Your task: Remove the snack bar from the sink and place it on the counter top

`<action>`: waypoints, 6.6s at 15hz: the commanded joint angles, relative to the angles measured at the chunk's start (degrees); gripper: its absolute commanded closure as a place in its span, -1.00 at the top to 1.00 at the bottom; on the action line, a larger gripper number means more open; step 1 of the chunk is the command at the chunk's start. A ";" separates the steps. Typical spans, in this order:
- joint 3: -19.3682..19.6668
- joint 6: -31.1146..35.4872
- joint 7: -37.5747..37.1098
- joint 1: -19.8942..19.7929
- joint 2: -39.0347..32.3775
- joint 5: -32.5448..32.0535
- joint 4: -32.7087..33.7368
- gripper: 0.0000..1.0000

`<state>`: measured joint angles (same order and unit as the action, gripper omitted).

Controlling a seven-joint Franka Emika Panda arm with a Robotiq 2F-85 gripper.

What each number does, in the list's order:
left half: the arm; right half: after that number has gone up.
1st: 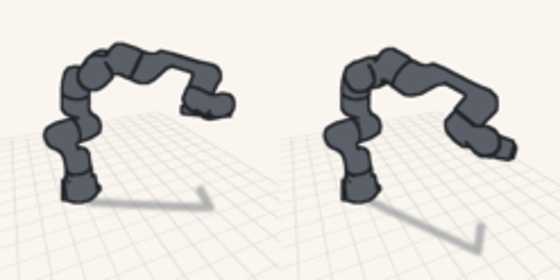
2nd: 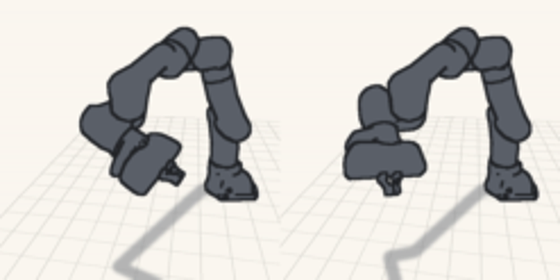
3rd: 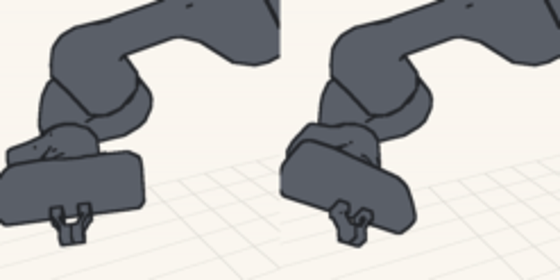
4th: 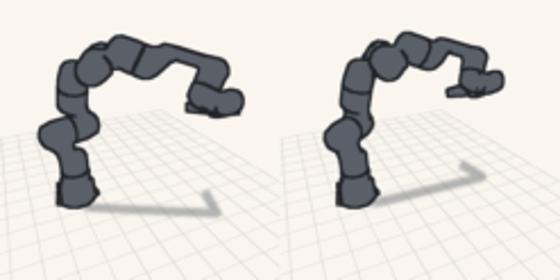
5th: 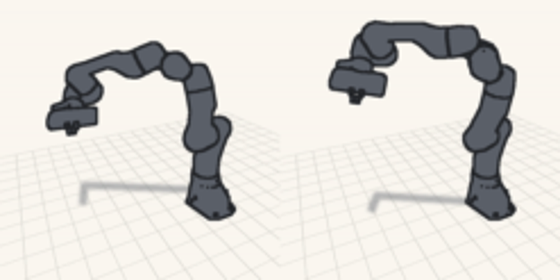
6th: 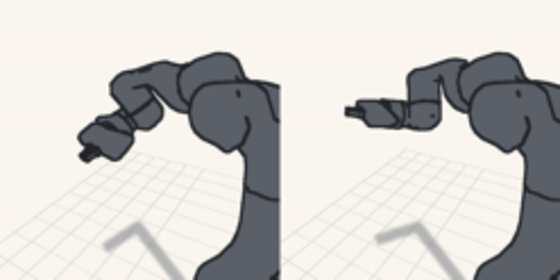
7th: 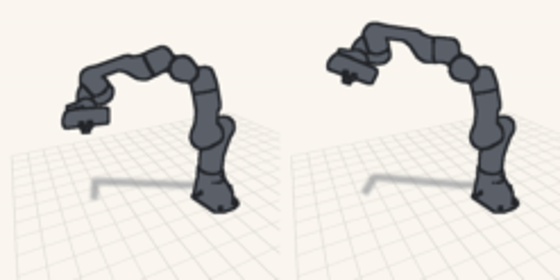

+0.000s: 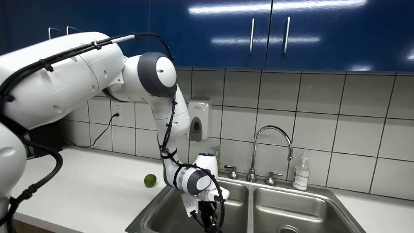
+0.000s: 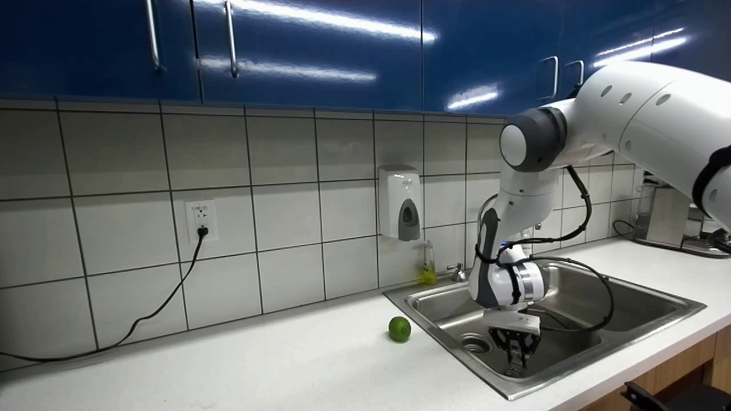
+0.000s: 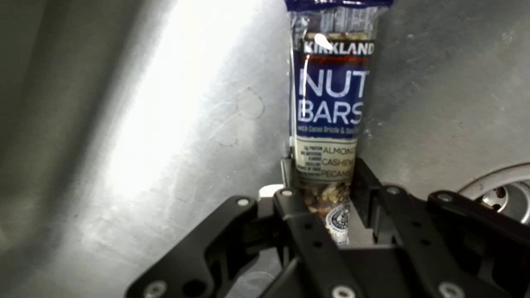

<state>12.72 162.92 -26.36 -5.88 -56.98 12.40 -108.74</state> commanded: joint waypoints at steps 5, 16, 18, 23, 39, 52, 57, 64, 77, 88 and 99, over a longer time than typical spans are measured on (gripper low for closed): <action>1.75 -0.90 1.09 2.25 6.09 0.29 -4.03 -0.80; 5.97 -2.52 4.24 8.50 15.57 -6.09 -11.78 -0.80; 7.16 -2.94 4.35 10.63 17.23 -8.37 -13.33 -0.80; 8.21 -3.26 4.93 13.35 21.80 -12.62 -17.22 -0.80; 10.27 -6.81 3.28 18.57 38.49 -28.72 -29.55 -0.80; -2.69 -9.16 3.72 19.45 48.41 -36.33 -39.09 -0.80; -9.54 -8.48 5.82 19.35 46.75 -33.33 -39.10 -0.80; -16.05 -7.68 8.62 20.35 40.75 -28.70 -35.91 -0.80; -19.04 -5.93 13.81 21.09 31.53 -21.36 -28.67 -0.80; -17.68 -6.25 12.56 21.52 33.80 -21.42 -29.35 1.00; -13.62 -6.14 10.08 20.55 42.65 -22.45 -35.61 1.00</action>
<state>-1.88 157.00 -14.96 15.16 -19.19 -10.27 -140.51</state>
